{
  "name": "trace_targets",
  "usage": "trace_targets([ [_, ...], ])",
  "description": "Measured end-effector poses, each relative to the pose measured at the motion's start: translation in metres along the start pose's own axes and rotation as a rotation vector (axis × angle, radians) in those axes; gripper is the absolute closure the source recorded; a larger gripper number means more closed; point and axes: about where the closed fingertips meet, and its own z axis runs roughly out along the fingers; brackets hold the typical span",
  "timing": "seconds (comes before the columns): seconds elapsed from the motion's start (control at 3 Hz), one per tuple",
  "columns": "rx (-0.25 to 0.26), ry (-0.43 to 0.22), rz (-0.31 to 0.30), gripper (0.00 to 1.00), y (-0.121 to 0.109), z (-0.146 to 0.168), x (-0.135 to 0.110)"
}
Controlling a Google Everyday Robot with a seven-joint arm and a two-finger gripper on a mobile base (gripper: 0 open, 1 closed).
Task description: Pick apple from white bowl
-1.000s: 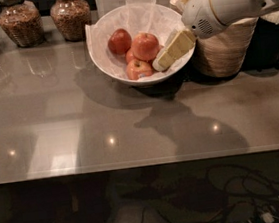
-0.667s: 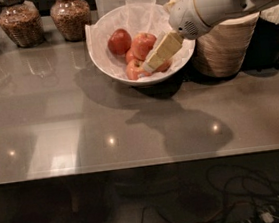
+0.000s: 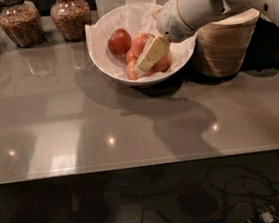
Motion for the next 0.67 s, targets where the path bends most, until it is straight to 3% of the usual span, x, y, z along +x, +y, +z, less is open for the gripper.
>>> trace_targets([
  [0.67,-0.003,0.046,-0.003,0.01,-0.020,0.023,0.017],
])
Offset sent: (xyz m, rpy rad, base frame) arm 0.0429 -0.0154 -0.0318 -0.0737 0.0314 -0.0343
